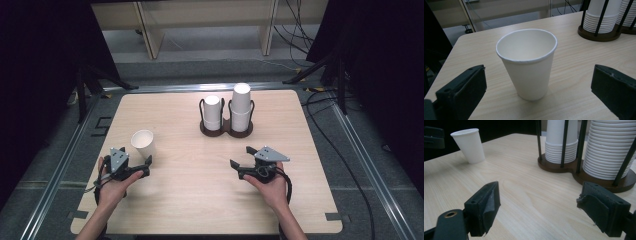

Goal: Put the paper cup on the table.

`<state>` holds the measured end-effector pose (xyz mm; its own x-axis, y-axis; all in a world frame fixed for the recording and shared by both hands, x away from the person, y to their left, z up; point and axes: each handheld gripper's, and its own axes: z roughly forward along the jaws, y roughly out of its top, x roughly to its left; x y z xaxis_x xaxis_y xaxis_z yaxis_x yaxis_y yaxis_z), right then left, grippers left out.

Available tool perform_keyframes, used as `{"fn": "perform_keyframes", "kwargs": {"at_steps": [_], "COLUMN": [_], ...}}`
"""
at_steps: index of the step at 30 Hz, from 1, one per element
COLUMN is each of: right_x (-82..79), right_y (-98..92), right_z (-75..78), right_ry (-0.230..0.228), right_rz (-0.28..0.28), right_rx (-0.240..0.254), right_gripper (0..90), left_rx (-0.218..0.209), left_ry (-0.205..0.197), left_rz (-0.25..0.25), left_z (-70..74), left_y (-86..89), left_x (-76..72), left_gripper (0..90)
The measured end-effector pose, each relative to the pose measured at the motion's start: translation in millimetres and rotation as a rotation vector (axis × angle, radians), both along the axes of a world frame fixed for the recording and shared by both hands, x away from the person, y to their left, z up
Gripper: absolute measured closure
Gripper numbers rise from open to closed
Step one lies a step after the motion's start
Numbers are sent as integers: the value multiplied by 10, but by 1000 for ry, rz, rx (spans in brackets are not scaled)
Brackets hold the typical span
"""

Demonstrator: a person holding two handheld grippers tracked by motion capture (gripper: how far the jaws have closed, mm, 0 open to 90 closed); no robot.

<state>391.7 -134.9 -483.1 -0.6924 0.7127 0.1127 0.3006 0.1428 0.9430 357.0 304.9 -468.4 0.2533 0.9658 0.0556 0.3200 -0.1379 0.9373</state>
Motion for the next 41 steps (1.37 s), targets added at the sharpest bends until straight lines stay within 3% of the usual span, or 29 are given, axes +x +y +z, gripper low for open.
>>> {"fn": "perform_keyframes", "kwargs": {"at_steps": [1, 6, 12, 13, 20, 21, 24, 25, 26, 28, 29, 31, 32, 36, 37, 38, 41], "right_x": [-11, -4, 3, 7, -11, 4, 4, -4, 7, -4, 6, 5, -5, -4, -3, -1, 15], "right_y": [4, -19, -28, -42, -32, -29, -30, -26, -29, -31, -36, -35, -29, -29, -29, -32, -28], "right_z": [4, 1, -3, 0, -5, -13, -11, -10, -18, -19, -23, -22, -18, -25, -28, -28, -41], "right_ry": [24, 5, 29, 10, 25, 9, 25, 30, 1, 24, 7, 6, 29, 16, 18, 19, 18], "right_rz": [-1, -9, -4, -15, -42, -31, -24, -27, -37, -33, -31, -35, -31, -36, -33, -30, -32], "right_rx": [5, 6, 25, 9, 25, 32, 24, 30, 27, 25, 20, 18, 23, 26, 30, 32, 37], "right_gripper": [169, 169, 169, 168, 168, 168, 168, 168, 168, 168, 168, 168, 168, 168, 168, 167, 167], "left_rx": [-4, -3, -20, -10, -32, -26, -23, -30, -44, -38, -53, -36, -32, -34, -54, -34, -39], "left_ry": [-4, -8, -11, -8, -15, -14, -19, -27, -33, -34, -37, -42, -40, -30, -34, -24, -28], "left_rz": [1, 1, 10, 7, 12, 8, 7, 4, 6, 2, 9, 4, 6, 6, 5, 1, -2], "left_z": [-5, -13, -59, -60, -133, -132, -163, -177, -194, -199, -211, -208, -211, -230, -248, -238, -243], "left_y": [4, 61, 125, 137, 175, 176, 174, 173, 168, 168, 156, 156, 153, 142, 132, 141, 139], "left_x": [-24, -137, -262, -280, -397, -420, -457, -459, -465, -476, -475, -477, -478, -478, -470, -475, -465], "left_gripper": [0, 0, 0, 0, 0, 0, 0, 0, 0, 0, 0, 0, 0, 0, 0, 0, 0]}}
